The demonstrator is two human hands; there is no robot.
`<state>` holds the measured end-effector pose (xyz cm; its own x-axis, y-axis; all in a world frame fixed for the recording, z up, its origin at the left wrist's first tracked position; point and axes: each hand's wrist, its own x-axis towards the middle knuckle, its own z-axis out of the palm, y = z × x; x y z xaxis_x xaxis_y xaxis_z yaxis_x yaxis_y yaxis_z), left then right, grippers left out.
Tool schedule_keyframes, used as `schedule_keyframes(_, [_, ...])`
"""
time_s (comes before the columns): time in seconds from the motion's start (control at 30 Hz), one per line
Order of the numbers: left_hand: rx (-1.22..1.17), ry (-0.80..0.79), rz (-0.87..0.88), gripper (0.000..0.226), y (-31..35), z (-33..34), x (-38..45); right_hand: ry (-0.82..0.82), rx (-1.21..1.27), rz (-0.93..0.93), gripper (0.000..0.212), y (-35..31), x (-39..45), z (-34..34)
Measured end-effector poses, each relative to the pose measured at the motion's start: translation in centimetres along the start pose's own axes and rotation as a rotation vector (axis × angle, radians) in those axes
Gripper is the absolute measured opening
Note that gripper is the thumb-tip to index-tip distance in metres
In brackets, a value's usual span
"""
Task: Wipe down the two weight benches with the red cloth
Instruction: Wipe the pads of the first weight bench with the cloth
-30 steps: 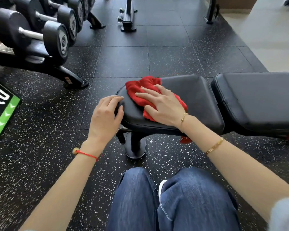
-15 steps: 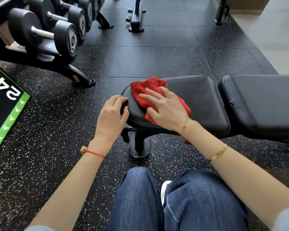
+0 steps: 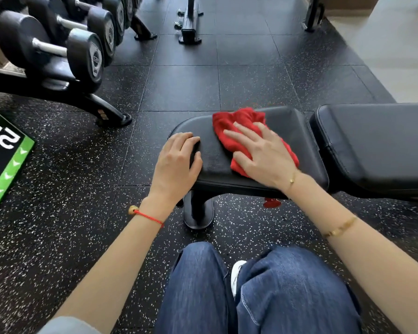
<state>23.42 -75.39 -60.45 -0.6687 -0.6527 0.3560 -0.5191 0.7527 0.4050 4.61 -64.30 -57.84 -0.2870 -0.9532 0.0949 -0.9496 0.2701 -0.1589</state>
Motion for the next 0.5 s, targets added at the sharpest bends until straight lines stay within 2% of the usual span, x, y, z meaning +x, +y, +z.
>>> schedule_keyframes(0.1, [0.004,0.010,0.008,0.036,-0.4,0.1,-0.1,0.030,0.024,-0.059,0.055,1.8,-3.2,-0.4])
schedule_keyframes(0.23, [0.034,0.002,0.004,0.035,-0.3,0.4,-0.1,0.032,-0.041,0.215,0.050,6.0,-1.3,-1.1])
schedule_keyframes(0.3, [0.047,-0.002,-0.003,0.034,-0.1,0.5,-0.1,0.020,-0.043,0.301,0.051,5.4,0.8,-1.0])
schedule_keyframes(0.4, [0.061,-0.008,-0.002,0.033,0.0,0.7,-0.1,-0.019,-0.055,0.130,0.052,1.4,1.4,-0.3])
schedule_keyframes(0.5, [0.079,-0.019,0.002,0.034,-0.2,0.6,0.0,0.001,-0.023,-0.062,0.052,-0.8,-1.8,0.0])
